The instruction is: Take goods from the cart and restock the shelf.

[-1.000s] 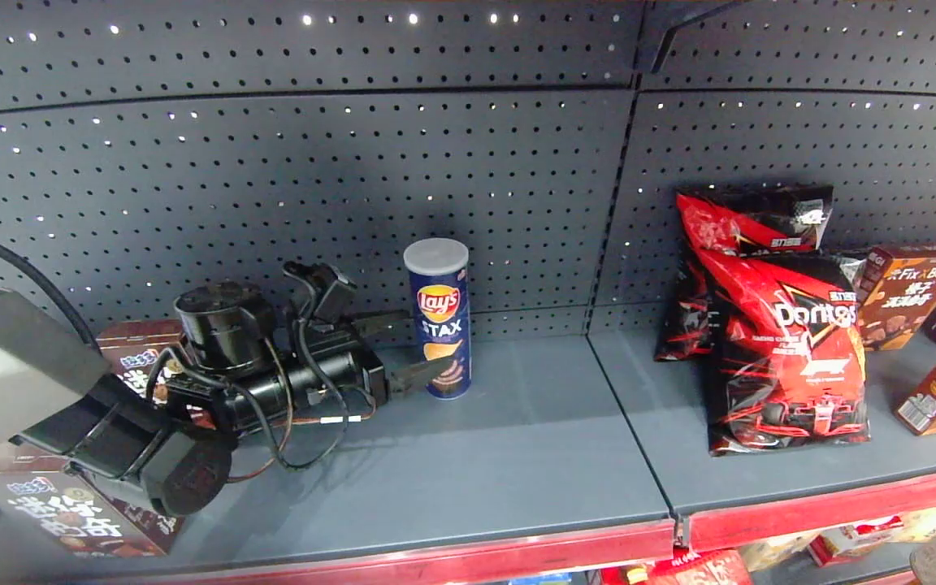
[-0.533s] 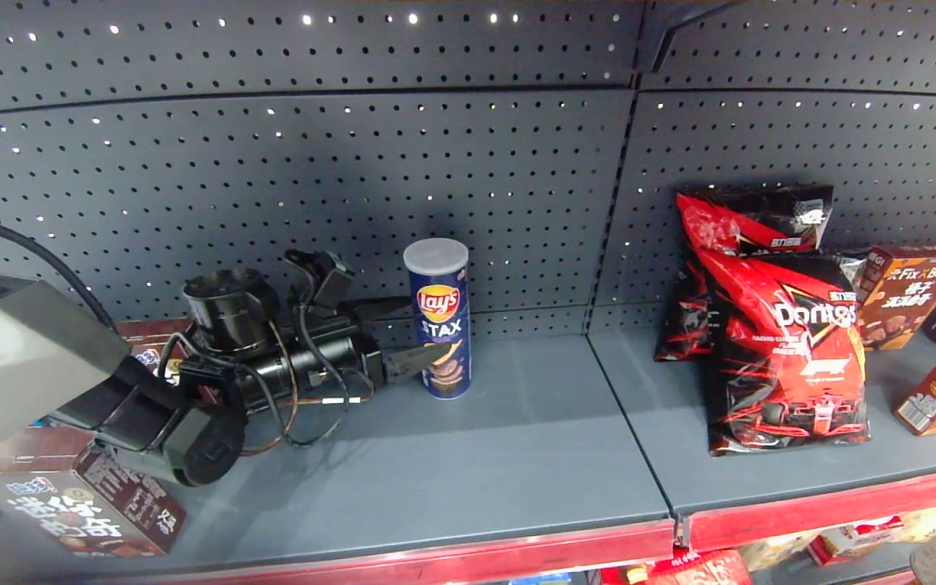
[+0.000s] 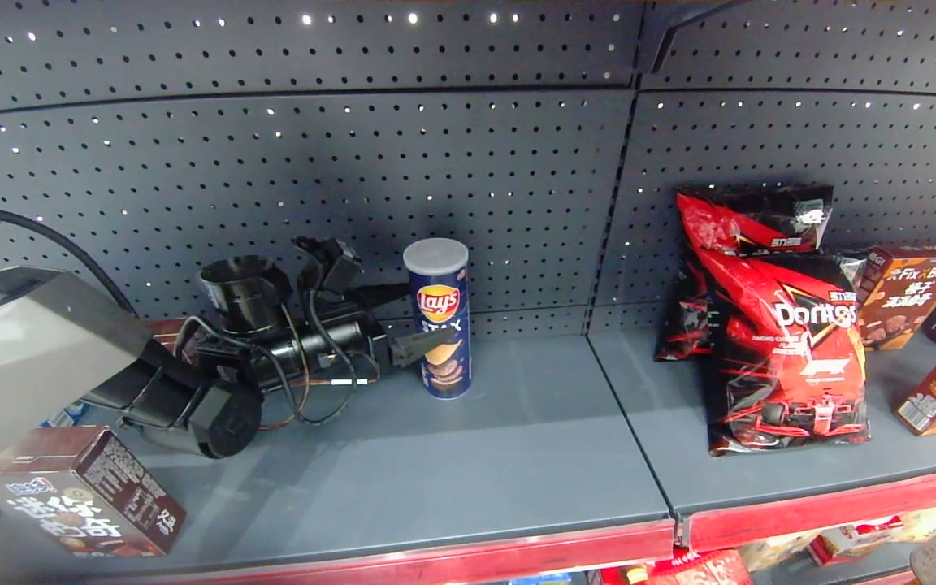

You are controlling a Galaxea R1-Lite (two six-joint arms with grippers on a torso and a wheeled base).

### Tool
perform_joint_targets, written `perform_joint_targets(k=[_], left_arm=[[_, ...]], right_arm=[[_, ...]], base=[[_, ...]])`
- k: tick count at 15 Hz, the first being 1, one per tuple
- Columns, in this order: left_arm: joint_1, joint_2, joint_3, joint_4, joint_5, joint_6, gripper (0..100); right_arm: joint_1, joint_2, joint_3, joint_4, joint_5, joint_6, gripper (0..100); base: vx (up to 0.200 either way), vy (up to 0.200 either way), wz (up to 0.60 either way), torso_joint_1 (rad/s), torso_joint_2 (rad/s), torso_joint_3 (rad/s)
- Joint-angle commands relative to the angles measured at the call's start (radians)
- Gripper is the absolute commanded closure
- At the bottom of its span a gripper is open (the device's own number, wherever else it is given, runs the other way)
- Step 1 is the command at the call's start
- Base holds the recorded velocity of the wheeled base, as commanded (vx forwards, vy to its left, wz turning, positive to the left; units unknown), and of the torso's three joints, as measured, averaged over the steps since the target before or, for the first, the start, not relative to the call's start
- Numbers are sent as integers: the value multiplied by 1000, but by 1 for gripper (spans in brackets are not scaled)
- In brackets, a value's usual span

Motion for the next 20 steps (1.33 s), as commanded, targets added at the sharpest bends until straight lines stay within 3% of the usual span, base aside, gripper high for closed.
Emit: perform_joint_targets(k=[1,5,13,20], left_arm=[[-4,25,-43,6,-8,0,0],[-4,28,-66,49,-49,0,0],[-16,94,-104,50,-52,0,0],[-32,136,-271,173,-54,0,0]], right_arm=[[0,0,-1,0,1,0,100],[2,0,2,1,1,0,100],[2,7,8,0,2,0,100],[2,5,13,1,1,0,100]], base=[[0,0,0,0,0,0],[0,0,0,0,0,0],[0,0,0,0,0,0],[0,0,0,0,0,0]])
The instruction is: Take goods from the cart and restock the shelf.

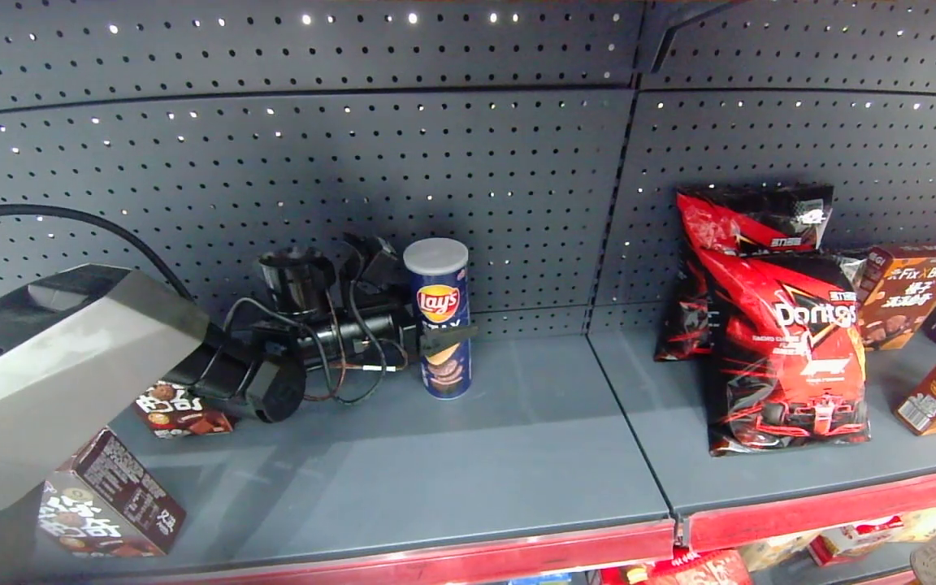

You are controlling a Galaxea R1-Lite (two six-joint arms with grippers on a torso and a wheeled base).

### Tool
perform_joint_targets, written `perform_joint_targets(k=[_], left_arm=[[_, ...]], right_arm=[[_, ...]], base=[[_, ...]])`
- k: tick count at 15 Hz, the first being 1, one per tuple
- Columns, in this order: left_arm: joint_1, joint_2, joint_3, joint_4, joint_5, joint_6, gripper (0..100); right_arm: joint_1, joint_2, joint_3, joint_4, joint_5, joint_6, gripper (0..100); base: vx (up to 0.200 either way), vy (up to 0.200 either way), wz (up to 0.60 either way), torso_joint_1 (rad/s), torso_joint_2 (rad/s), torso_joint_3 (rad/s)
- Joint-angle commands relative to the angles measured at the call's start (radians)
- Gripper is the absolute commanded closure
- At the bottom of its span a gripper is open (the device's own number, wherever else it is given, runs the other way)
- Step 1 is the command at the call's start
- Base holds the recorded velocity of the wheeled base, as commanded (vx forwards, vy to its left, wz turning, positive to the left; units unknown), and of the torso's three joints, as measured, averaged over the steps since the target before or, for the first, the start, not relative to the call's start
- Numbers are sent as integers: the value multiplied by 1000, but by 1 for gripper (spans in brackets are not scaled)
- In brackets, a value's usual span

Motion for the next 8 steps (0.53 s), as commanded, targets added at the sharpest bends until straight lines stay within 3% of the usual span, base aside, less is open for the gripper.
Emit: perform_joint_targets(k=[1,3,4,8], left_arm=[[-4,12,-24,3,0,3,0],[-6,18,-21,2,0,4,0],[-6,18,-23,2,0,4,100],[-9,12,-12,6,2,3,100]], right_arm=[[0,2,2,1,0,0,100],[0,3,6,-1,0,0,100],[0,2,11,-1,0,0,100],[0,0,12,1,0,2,100]], base=[[0,0,0,0,0,0],[0,0,0,0,0,0],[0,0,0,0,0,0],[0,0,0,0,0,0]])
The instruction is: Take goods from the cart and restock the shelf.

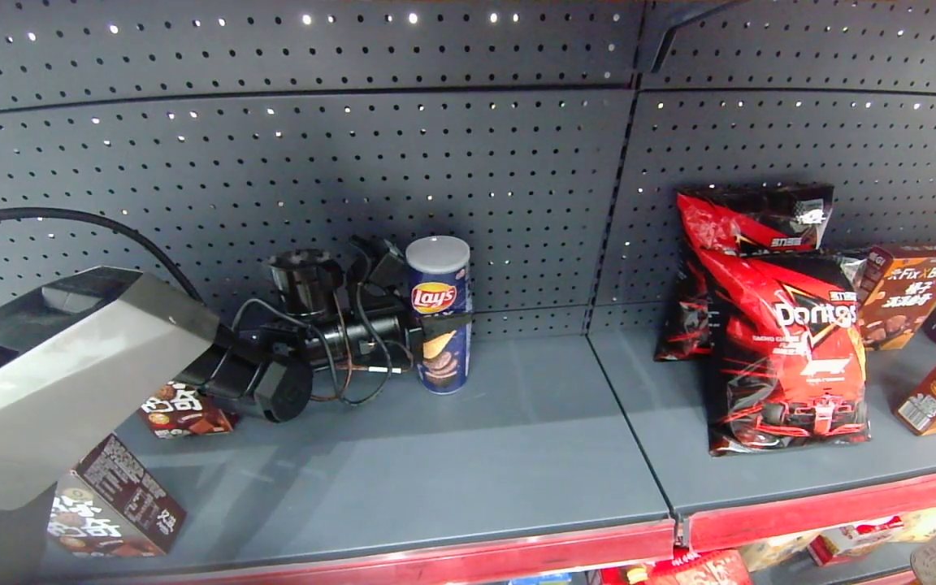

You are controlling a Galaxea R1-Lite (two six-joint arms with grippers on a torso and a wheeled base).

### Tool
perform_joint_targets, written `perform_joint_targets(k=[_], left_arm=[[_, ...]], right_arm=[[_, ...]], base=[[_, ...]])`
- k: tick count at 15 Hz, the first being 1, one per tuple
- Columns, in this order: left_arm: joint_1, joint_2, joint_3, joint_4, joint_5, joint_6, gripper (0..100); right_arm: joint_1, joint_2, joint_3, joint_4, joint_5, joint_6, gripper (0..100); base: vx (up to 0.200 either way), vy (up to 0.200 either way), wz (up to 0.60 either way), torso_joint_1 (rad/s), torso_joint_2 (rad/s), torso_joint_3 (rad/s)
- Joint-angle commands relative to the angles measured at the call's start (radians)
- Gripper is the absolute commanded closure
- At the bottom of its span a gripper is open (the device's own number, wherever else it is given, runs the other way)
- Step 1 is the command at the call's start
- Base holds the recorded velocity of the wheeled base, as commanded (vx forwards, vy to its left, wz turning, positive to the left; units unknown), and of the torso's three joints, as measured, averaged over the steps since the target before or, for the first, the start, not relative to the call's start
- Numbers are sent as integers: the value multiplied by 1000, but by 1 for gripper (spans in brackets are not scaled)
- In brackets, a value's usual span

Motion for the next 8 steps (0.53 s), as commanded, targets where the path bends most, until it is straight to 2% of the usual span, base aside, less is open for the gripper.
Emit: perform_joint_targets(k=[1,5,8], left_arm=[[0,-13,13,-2,1,2,100],[-30,-153,192,-21,15,3,100],[-76,-250,323,-91,71,2,100]], right_arm=[[0,0,1,1,0,-1,100],[0,-1,15,-1,0,-1,100],[-2,-1,14,-1,-1,-1,100]], base=[[0,0,0,0,0,0],[0,0,0,0,0,0],[0,0,0,0,0,0]])
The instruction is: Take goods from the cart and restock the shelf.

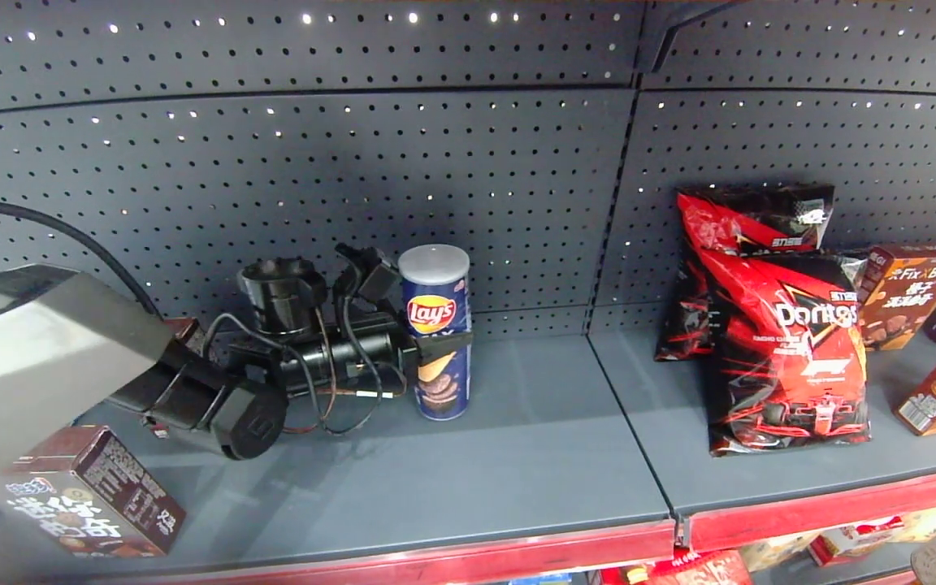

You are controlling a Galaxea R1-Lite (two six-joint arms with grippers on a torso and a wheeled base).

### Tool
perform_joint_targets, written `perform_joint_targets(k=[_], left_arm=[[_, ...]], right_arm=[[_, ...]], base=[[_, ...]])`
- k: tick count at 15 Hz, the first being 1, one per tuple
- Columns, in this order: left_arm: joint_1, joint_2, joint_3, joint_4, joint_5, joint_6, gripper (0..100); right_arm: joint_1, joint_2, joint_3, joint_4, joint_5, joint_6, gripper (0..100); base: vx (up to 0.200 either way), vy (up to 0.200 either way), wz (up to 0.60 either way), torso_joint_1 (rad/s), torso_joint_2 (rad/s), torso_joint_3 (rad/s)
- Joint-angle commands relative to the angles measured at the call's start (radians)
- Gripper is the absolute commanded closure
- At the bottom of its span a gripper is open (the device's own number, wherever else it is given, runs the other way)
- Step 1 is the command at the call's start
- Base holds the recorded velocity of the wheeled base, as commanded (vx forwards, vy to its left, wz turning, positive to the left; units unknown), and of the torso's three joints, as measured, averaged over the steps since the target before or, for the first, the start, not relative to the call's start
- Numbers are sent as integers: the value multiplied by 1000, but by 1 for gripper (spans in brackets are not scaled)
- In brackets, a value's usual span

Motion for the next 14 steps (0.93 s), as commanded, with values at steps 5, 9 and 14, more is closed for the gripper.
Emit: perform_joint_targets(k=[5,9,14], left_arm=[[-55,-248,233,-48,45,0,100],[-55,-359,368,-49,50,1,100],[-60,-393,505,-152,88,1,100]], right_arm=[[-1,-1,-5,-1,0,0,100],[1,-3,-9,-1,0,0,100],[-4,-3,-2,-1,0,0,100]], base=[[0,0,0,0,0,0],[0,0,0,0,0,0],[0,0,0,0,0,0]])
